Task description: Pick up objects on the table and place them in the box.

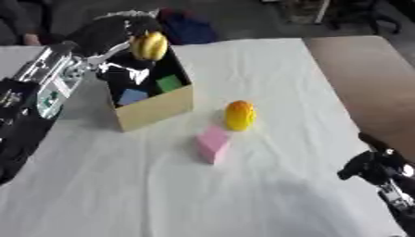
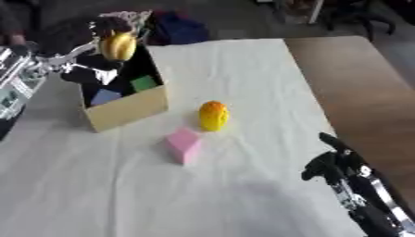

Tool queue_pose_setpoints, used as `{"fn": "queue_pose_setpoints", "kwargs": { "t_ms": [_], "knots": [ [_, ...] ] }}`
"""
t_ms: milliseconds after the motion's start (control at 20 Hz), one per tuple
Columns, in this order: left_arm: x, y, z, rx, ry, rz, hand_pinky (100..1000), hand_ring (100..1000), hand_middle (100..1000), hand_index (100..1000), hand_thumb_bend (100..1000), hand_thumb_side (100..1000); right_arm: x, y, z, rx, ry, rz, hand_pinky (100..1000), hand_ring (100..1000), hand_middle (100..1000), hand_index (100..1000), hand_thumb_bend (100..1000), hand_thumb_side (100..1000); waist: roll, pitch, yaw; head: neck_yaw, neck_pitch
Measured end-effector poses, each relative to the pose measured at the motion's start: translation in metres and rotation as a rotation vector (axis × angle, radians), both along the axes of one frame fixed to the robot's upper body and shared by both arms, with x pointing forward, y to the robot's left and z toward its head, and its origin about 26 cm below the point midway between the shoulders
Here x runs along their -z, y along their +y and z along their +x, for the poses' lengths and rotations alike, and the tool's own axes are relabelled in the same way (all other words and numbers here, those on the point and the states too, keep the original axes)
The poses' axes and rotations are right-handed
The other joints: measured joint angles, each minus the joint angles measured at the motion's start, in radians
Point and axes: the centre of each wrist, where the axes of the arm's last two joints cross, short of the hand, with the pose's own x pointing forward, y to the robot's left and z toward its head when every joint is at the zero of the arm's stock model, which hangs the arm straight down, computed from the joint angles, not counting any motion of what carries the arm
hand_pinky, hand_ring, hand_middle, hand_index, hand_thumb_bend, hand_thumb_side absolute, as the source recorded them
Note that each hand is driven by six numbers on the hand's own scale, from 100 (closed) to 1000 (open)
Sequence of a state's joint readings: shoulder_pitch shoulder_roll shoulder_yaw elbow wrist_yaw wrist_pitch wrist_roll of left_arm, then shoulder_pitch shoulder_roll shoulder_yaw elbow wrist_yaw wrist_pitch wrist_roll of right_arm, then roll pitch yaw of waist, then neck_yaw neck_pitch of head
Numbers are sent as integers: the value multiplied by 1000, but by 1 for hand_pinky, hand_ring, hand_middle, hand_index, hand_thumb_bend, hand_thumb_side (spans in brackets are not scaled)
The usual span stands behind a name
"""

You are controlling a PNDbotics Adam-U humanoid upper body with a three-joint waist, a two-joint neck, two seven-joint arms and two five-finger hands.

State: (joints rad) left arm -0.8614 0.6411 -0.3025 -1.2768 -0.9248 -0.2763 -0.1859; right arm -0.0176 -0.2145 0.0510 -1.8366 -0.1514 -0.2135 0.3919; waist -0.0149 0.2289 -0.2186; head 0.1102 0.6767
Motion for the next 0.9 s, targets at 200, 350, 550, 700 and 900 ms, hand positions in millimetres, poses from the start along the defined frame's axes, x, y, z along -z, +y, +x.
{"fn": "queue_pose_setpoints", "kwargs": {
  "t_ms": [200,350,550,700,900],
  "knots": [
    [1,2,0,-48,75,63,962,989,1000,1000,146,653,0,0,0,0,0,0,669,572,574,960,100,554,0,0,1,-4,0],
    [5,5,1,-92,129,107,959,986,1000,1000,126,654,0,0,0,0,0,0,669,572,574,960,100,554,0,0,1,-6,0],
    [6,7,-2,-95,140,88,941,961,980,1000,100,556,0,0,0,1,-2,0,670,572,575,961,100,524,0,0,2,-10,0],
    [-3,13,-15,-51,108,-21,920,926,935,983,100,435,-5,1,4,-4,-25,-5,672,572,576,962,100,470,0,0,11,-18,0],
    [-18,25,-51,56,61,-237,884,874,874,954,100,343,-24,-2,16,-28,-102,-60,677,577,581,964,100,420,0,0,35,-34,-1]
  ]
}}
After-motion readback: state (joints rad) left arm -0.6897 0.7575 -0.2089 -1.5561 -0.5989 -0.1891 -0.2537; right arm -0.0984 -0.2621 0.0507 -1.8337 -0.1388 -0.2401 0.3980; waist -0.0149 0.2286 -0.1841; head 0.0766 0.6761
